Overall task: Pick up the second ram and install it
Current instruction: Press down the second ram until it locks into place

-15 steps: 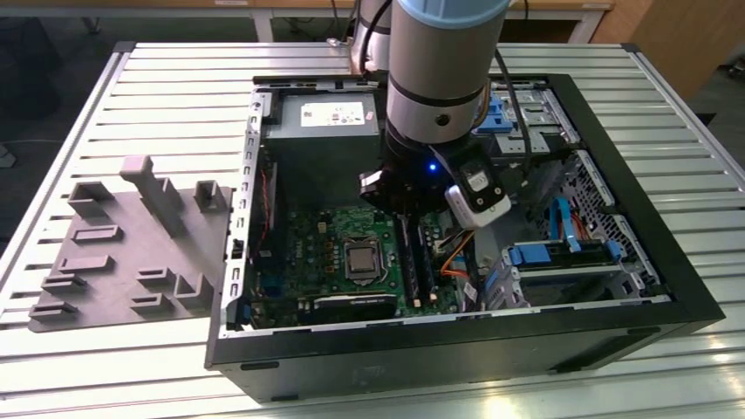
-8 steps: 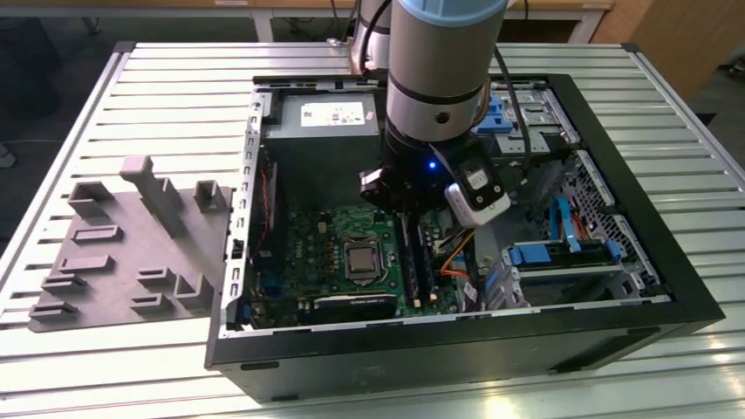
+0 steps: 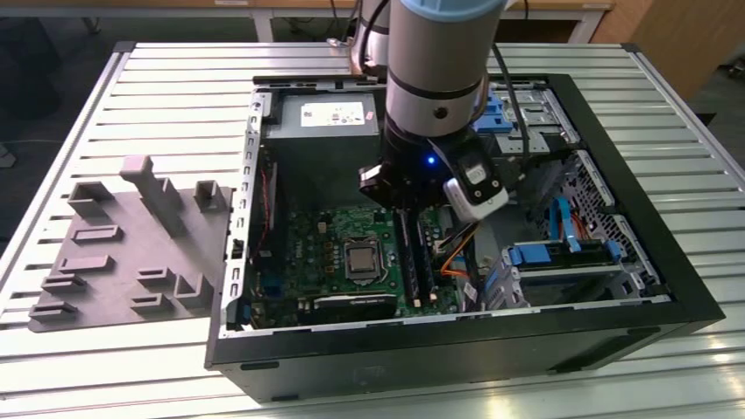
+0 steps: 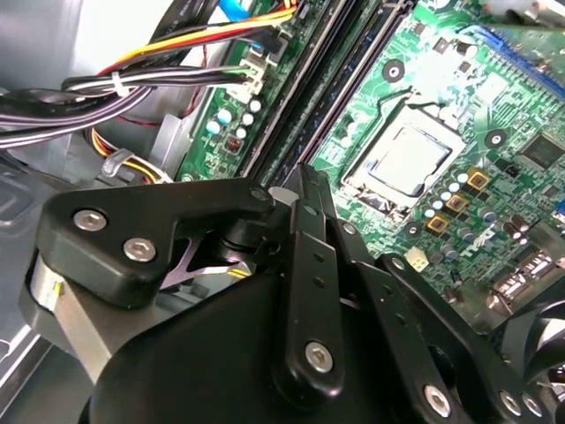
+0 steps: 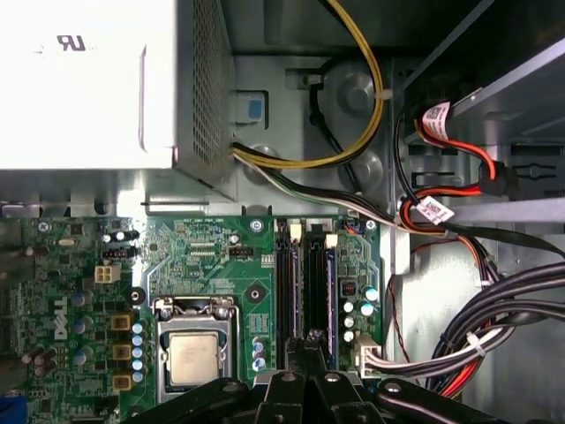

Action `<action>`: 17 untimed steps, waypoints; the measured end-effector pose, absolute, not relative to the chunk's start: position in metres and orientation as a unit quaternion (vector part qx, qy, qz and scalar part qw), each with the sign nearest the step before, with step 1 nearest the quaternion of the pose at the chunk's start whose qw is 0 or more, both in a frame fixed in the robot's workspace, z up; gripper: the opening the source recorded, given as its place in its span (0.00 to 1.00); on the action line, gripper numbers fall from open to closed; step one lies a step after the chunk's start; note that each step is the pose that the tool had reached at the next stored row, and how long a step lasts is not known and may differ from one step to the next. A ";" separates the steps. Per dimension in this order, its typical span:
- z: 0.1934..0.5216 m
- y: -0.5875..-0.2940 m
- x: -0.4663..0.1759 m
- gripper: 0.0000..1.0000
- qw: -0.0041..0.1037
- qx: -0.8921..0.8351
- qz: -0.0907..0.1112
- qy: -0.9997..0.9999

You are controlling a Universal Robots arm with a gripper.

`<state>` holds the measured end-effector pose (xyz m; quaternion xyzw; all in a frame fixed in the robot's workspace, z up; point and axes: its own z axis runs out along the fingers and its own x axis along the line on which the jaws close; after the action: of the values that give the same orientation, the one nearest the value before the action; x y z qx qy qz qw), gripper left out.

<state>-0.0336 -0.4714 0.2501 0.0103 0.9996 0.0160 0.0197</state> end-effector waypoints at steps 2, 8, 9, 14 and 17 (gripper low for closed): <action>0.250 -0.470 -0.034 0.11 0.020 0.010 0.016 1.000; 0.250 -0.463 -0.034 0.11 0.020 0.010 0.016 1.000; 0.250 -0.462 -0.034 0.11 0.020 0.010 0.016 1.000; 0.250 -0.458 -0.034 0.11 0.020 0.010 0.016 1.000; 0.249 -0.456 -0.034 0.11 0.020 0.010 0.016 1.000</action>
<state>-0.0336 -0.4556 0.2495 0.0103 0.9996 0.0161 0.0197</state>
